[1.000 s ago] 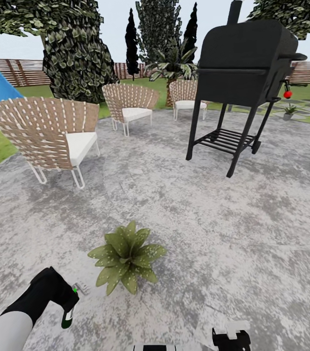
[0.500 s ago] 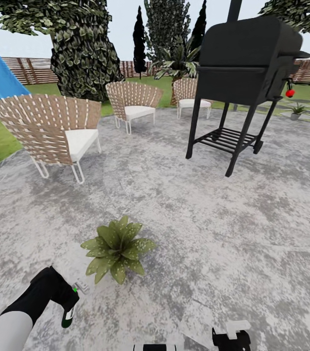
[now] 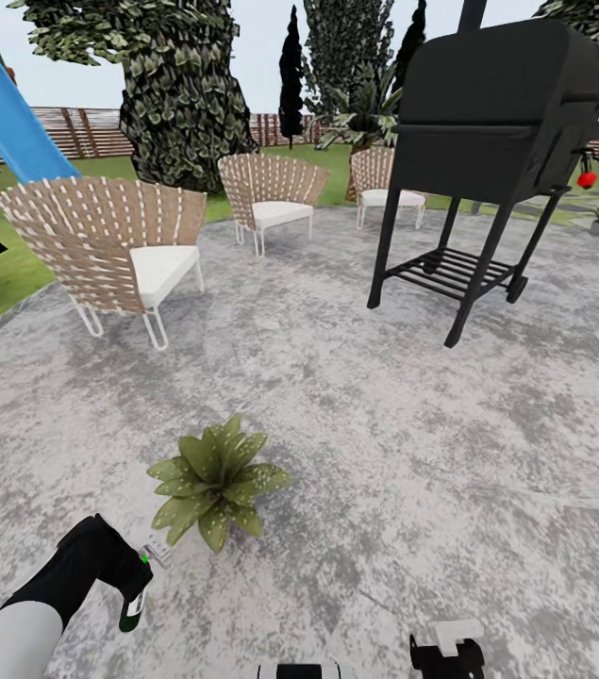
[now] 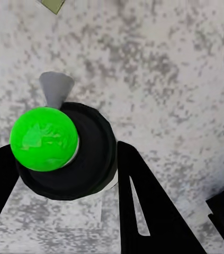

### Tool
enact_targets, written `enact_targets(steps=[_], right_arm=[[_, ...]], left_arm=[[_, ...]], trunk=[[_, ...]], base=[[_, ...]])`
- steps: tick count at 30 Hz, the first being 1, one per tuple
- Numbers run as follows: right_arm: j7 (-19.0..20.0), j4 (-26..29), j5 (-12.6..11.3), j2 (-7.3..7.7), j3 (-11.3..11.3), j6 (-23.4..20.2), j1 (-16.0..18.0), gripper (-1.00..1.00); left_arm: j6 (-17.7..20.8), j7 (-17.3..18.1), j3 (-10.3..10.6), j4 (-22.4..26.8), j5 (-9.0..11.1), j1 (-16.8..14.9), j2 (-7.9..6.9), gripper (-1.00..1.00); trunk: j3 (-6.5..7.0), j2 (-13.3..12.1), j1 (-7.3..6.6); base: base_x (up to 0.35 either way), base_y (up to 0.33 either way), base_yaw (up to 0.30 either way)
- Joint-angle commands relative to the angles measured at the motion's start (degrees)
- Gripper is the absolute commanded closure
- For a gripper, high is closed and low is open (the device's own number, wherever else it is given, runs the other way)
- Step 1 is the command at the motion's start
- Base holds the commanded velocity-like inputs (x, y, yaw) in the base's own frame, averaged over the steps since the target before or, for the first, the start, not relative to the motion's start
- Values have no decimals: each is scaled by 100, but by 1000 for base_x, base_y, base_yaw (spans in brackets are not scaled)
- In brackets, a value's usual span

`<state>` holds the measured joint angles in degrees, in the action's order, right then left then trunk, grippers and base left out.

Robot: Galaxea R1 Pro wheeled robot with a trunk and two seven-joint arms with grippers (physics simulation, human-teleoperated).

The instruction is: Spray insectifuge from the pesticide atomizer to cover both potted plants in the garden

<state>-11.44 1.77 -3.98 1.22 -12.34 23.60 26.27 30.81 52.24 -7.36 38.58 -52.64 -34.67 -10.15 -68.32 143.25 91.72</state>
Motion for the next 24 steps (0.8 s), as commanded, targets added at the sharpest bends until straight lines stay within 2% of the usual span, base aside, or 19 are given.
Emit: enact_targets(steps=[1, 4, 5, 7, 9, 12, 13, 14, 17, 19, 24], right_arm=[[-16, -1, -41, 1, -49, 13, 1, -100], [-16, -1, -41, -1, -50, 13, 1, -100], [-16, -1, -41, -4, -51, 13, 1, -100], [-16, -1, -41, -7, -55, 13, 1, -100], [-15, -1, -41, -8, -51, 13, 1, -100], [-15, -1, -41, -8, -49, 13, 1, -100], [-15, -1, -41, -8, -49, 13, 1, -100], [-16, -1, -41, -5, -49, 13, 1, -100], [-7, -6, -23, 20, -49, 13, 1, -100], [0, -9, -13, 48, -54, 13, 1, -100], [0, -10, -10, 50, -58, 13, 1, -100]], left_arm=[[44, 34, -6, 16, -40, 1, 3, 100], [62, 106, -18, 26, -34, -4, -26, 100], [92, 233, -9, 32, -63, -12, -47, 100], [288, 671, 23, 36, -117, -66, -78, 100], [548, 1069, 36, 80, -261, -123, -200, 100], [814, 1512, 56, 164, -494, -518, -322, 100], [943, 1575, 62, 170, -588, -645, -321, 100], [1100, 1614, 66, 173, -770, -813, -292, 100], [1233, 1642, 61, 169, -1149, -1122, -206, 100], [1256, 1654, 60, 166, -1330, -1245, -133, 100], [1261, 1790, 71, 117, -1373, -1262, -120, 100]], trunk=[[-11, 2, 0], [-27, 2, 0], [-33, 2, 0], [-44, 2, 0], [-55, 2, 0], [-72, 2, 0], [-77, 2, 0], [-78, 2, 0], [-80, 2, 0], [-80, 2, 0], [-81, 2, 0]], base=[[53, -24, 212], [16, -8, 213], [5, -2, 213], [2, -1, 213], [0, 0, 210], [0, 0, 190], [0, 0, 134], [0, 0, 55], [0, 0, 21], [0, 0, 3], [31, 0, 0]])
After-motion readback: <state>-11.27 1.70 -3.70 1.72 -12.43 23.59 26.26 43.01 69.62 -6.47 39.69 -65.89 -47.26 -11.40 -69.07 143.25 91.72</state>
